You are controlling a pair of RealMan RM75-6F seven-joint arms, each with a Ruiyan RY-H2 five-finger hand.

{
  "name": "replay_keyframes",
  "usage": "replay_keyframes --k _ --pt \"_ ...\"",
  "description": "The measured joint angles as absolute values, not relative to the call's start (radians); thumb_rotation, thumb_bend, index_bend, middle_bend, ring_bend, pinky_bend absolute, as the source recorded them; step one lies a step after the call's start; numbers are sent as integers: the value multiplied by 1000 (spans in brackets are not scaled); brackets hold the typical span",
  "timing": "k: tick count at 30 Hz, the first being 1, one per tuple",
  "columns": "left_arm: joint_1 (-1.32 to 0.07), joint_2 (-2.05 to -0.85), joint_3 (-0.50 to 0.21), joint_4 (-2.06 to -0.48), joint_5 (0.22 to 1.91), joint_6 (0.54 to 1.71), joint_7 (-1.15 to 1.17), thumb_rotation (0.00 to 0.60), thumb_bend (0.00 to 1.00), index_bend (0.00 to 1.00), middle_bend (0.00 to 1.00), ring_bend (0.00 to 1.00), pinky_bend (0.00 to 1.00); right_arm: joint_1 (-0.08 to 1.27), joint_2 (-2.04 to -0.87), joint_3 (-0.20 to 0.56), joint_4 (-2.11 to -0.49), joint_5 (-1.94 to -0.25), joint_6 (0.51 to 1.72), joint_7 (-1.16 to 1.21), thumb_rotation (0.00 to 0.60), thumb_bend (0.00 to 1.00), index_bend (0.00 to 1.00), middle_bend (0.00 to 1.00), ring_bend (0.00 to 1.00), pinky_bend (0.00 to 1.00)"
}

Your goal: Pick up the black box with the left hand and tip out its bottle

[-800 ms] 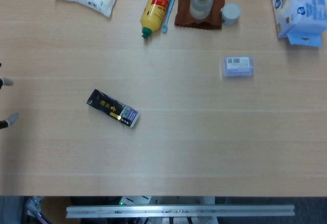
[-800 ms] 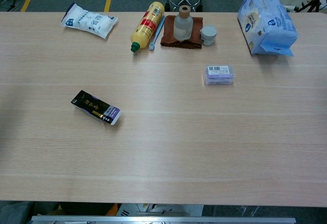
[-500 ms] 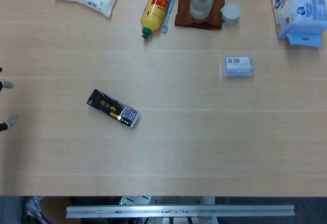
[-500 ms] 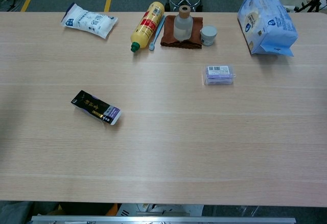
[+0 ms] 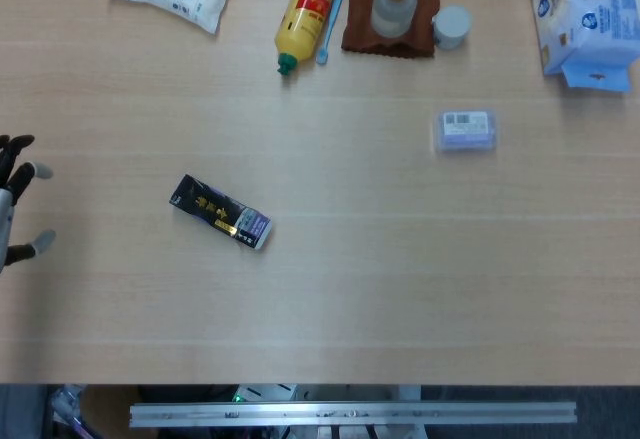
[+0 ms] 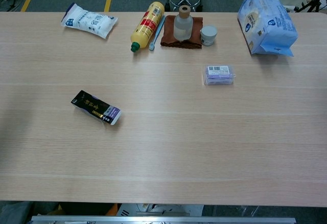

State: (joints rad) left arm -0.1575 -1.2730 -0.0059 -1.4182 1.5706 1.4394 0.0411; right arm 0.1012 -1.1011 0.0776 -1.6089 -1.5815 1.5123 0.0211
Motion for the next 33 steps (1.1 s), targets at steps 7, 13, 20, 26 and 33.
replay_keyframes --k 7,13,20,26,33 --pt "-203 -1263 6 -1425 1598 1373 58 600 31 333 0 0 101 147 -1072 116 -1665 -1583 1492 -31 600 206 104 88 29 158" --pt "-251 -1272 9 -1415 1589 1279 96 600 31 210 0 0 90 190 -1042 154 -1701 -1548 1450 -46 600 206 104 88 30 158" --pt "-312 -1290 6 -1402 1555 1160 170 600 30 113 0 0 89 204 -1019 167 -1712 -1512 1426 -37 600 206 104 88 30 159" --pt "-373 -1323 -2 -1388 1519 1065 242 600 31 147 0 0 90 206 -1018 162 -1696 -1499 1418 -21 600 206 104 88 30 159" --pt "-418 -1353 1 -1388 1505 1010 312 600 31 230 0 0 90 203 -1022 155 -1681 -1492 1420 0 600 206 104 92 30 158"
